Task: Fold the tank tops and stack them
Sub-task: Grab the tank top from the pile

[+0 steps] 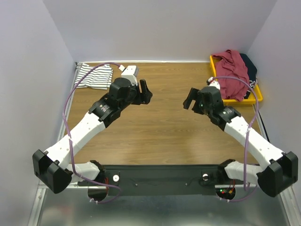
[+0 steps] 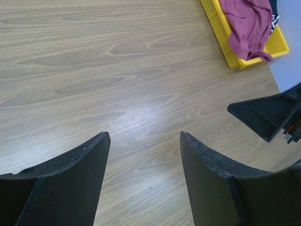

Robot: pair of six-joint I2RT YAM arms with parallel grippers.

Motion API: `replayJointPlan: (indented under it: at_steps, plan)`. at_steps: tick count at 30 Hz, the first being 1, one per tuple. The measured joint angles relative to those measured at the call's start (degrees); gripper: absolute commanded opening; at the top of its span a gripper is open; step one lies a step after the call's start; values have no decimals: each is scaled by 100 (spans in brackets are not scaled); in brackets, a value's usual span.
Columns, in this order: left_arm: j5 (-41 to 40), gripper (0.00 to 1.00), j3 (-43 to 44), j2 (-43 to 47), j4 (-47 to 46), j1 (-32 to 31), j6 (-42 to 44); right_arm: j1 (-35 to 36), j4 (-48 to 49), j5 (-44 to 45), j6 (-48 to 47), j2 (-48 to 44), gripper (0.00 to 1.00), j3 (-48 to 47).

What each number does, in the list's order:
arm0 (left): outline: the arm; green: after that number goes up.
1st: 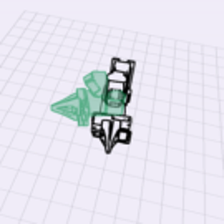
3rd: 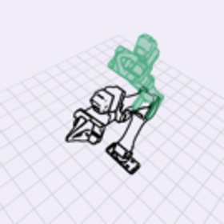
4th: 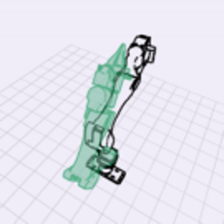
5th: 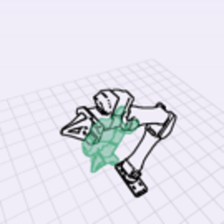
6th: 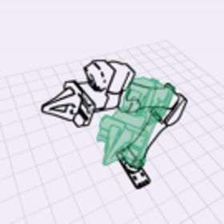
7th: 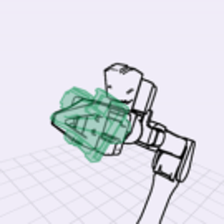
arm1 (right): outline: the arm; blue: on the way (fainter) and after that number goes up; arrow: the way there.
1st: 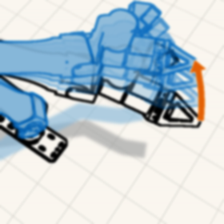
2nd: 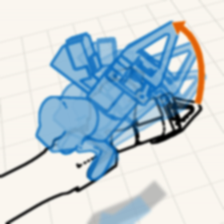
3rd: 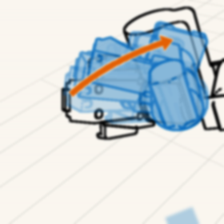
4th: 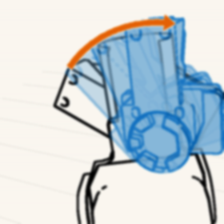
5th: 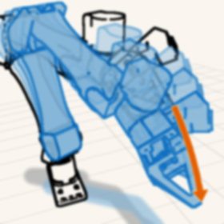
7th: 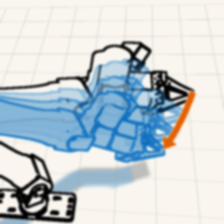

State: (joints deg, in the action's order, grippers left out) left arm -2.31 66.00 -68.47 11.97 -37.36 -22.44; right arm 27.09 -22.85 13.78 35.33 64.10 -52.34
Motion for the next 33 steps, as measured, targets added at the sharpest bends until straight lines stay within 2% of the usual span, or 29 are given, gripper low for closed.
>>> replayJointPlan:
  at_steps: [4,10,15,20,24,28,29,30,31,33]
  plan:
    - [74,73,-2,0,-20,4,-9,-302,-286,-42,-203,678,100,-761]
    - [221,73,-129,26,-22,66,-20,-2511,-203,-221,-588,2529,100,-2524]
    - [420,73,-260,68,-28,138,-17,-3620,-212,-293,-603,4013,97,-3510]
    - [570,73,-411,190,-61,160,-26,-3936,-271,-354,-686,5014,92,-4037]
    - [643,73,-459,243,-66,173,-37,-3906,-374,-485,-726,5268,88,-4236]
    - [682,73,-468,245,-107,186,-39,-3877,-361,-592,-708,5274,68,-4310]
    - [684,73,-470,245,-107,188,-39,-3875,-361,-625,-699,5274,54,-4317]
    - [684,73,-470,245,-109,188,-39,-3875,-367,-640,-691,5274,47,-4317]
    - [686,73,-470,245,-109,188,-39,-3875,-374,-671,-691,5274,34,-4317]
    - [693,73,-470,245,-109,188,-39,-3875,-372,-691,-627,5274,19,-4317]
